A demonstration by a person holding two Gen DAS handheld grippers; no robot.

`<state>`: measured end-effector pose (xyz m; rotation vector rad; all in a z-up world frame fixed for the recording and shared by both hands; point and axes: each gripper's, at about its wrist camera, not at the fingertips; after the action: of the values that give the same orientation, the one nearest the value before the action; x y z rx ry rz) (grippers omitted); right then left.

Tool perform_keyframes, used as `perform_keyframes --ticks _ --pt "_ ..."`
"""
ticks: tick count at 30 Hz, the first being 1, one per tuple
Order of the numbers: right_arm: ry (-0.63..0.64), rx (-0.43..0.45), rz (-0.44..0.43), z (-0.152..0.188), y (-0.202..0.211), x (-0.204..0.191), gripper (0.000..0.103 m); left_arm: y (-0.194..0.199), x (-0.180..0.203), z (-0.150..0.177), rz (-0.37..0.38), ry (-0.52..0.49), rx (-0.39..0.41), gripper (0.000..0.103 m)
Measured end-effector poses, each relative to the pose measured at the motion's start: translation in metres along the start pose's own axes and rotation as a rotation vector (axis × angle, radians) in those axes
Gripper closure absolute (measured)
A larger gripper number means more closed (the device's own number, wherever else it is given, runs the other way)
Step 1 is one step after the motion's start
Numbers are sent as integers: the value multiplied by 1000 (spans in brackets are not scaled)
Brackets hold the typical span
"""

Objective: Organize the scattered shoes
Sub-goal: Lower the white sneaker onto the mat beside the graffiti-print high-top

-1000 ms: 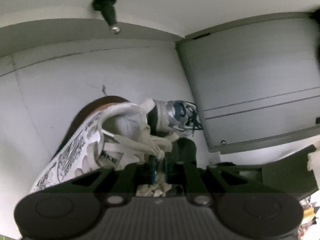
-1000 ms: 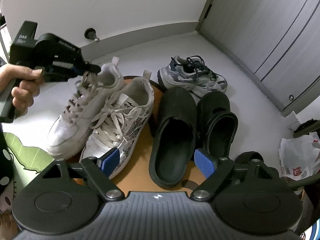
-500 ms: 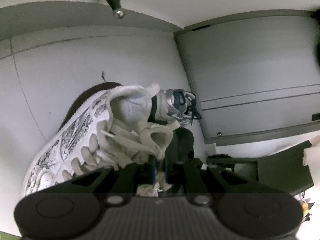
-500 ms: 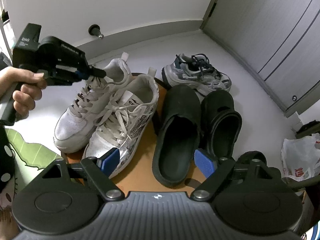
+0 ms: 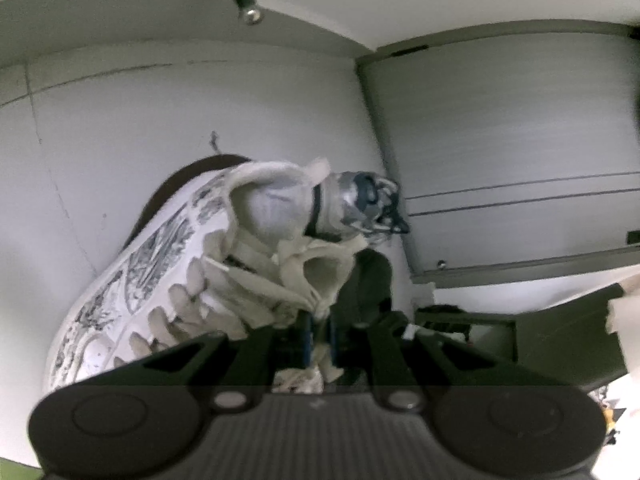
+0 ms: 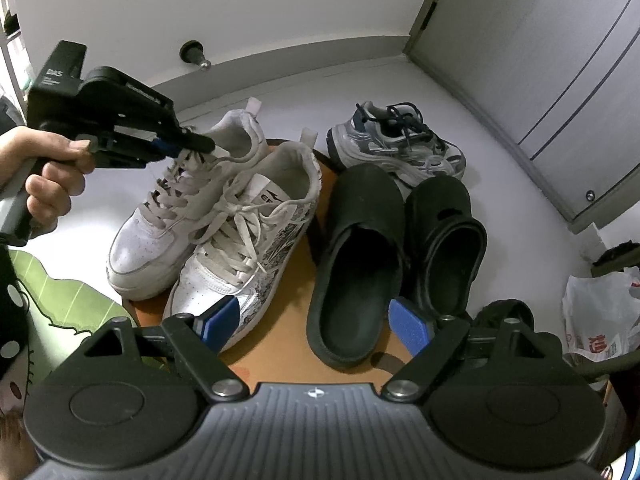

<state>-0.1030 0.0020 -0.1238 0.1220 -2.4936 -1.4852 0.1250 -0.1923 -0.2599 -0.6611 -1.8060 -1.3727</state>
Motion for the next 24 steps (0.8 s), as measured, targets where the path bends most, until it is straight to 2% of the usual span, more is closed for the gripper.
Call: perform_keyframes --ticks 1,2,3,5,7,13,24 --pt "-1 1 0 0 1 0 17 0 1 0 -15 -9 -1 90" --pt "-4 2 1 0 2 0 17 0 2 0 -31 -19 -5 80" --pt "-7 5 3 0 3 1 17 0 4 0 -49 -28 -9 61" --pt "-14 7 6 0 4 2 17 1 5 0 -85 -41 -7 34" --pt "-23 5 7 1 5 4 17 2 5 0 -150 -56 15 39" --pt "-41 -8 5 4 6 3 17 9 17 2 -201 -130 52 38" --pt "-37 21 9 1 22 -4 17 34 39 5 -226 -226 198 37"
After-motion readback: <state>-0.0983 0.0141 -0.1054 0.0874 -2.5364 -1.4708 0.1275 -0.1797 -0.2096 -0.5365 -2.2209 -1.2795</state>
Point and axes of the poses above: each gripper's, at about its wrist camera, not at the fingertips, and y roughly against the way its jaws point, x to its right, z to its underside, and after that the axes turned 1 degree about -z, right-handed
